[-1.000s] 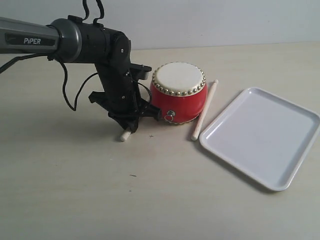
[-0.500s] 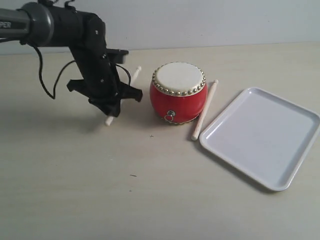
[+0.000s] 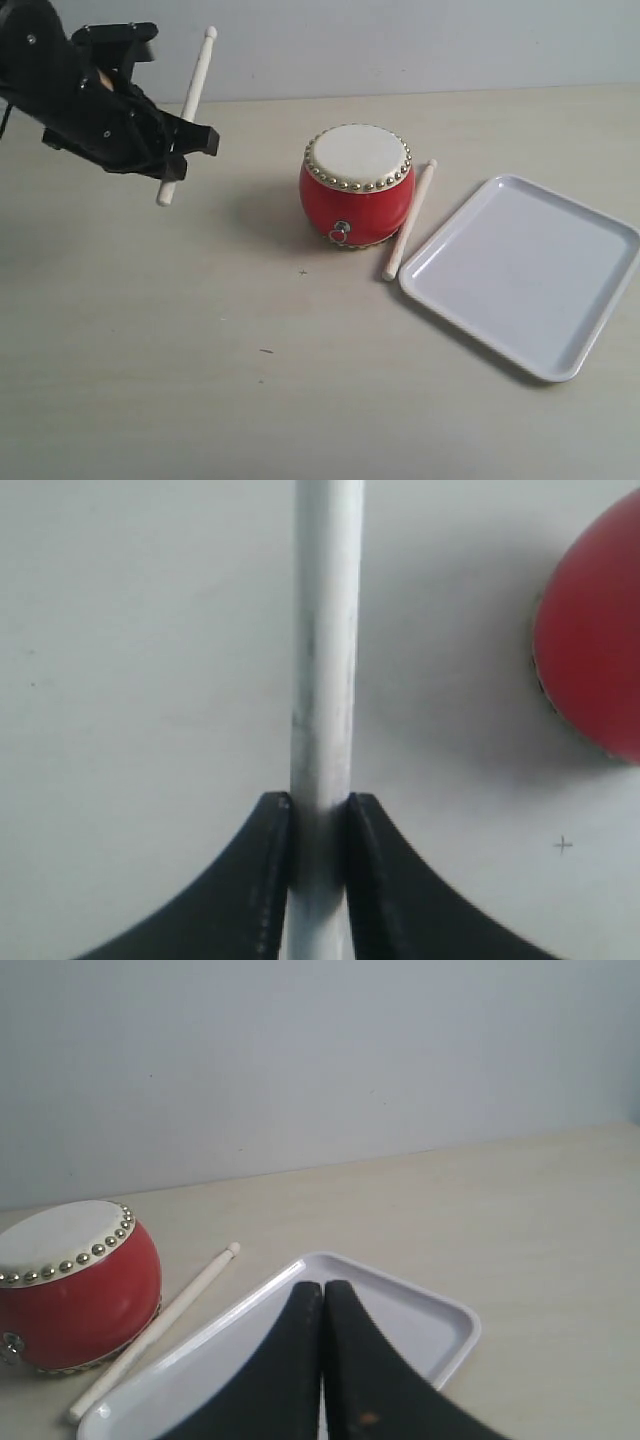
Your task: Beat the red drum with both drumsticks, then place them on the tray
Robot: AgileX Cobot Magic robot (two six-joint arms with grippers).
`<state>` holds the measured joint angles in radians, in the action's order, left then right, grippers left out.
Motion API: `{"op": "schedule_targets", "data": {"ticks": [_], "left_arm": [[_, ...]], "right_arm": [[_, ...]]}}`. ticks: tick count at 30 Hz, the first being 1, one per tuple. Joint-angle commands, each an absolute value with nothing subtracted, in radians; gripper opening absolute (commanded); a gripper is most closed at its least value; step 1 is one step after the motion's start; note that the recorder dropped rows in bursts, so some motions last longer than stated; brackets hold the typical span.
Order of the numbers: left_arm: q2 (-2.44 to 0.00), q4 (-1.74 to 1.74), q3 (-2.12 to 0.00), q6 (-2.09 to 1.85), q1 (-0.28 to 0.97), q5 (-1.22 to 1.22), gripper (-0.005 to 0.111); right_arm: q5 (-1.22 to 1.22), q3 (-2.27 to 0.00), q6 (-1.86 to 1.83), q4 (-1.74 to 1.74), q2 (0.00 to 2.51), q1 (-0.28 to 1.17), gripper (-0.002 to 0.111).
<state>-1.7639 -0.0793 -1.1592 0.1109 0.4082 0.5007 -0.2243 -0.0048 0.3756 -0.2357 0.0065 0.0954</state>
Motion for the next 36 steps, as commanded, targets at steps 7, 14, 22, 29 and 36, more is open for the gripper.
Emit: {"op": "schedule_targets", "data": {"ticks": [7,14,22,29,36], "left_arm": [[-1.591,-0.09,-0.917,0.076,0.408,0.314,0.0],[-1.536,-0.09,-0.851,0.08,0.408,0.279,0.0],[-1.473,-0.09,-0.793,0.069,0.408,0.271,0.0],[-1.46,-0.09,-0.763,0.065,0.408,0.236,0.0],[-1.46,-0.09,-0.763,0.06,0.408,0.205,0.0]], "right_arm": [[-0.219,0.0,0.368,-0.241,0.0,0.097,0.0],[-0.223,0.0,0.368,-0.245,0.0,0.097,0.0],[-0.195,0.0,0.367,-0.243,0.0,0.097,0.0],[-0.184,0.0,0.369,-0.216,0.0,0.097,0.0],[-0.189,0.0,0.358,-0.261,0.0,0.097,0.0]]}}
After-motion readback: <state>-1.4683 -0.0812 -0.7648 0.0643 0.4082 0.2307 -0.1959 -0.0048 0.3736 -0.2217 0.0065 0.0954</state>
